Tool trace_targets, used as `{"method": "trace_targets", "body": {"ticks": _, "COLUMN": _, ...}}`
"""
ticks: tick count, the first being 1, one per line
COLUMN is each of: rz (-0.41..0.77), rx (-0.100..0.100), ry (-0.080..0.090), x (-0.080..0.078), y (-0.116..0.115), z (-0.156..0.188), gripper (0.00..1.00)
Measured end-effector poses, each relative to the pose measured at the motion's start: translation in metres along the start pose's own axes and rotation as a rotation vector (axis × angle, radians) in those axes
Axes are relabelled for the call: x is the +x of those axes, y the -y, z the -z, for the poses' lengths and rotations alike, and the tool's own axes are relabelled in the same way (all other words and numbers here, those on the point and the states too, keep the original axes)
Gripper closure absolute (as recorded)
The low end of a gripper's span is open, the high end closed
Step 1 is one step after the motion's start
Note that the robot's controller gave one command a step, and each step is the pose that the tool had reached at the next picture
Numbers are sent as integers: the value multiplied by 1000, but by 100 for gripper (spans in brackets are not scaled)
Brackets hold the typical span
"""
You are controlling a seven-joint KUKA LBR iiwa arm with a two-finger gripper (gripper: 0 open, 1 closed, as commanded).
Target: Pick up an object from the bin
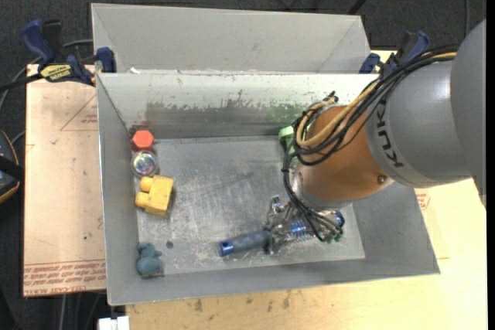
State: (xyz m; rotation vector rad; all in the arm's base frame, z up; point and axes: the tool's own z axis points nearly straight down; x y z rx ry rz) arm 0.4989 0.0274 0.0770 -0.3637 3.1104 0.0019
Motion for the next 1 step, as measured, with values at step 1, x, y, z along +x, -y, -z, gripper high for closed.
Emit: {"method": "trace_targets", "body": {"ticks": 1, "rz": 94, "rx": 3, "ry": -1, "x": 2, "y": 36, "z": 126, "gripper": 100}}
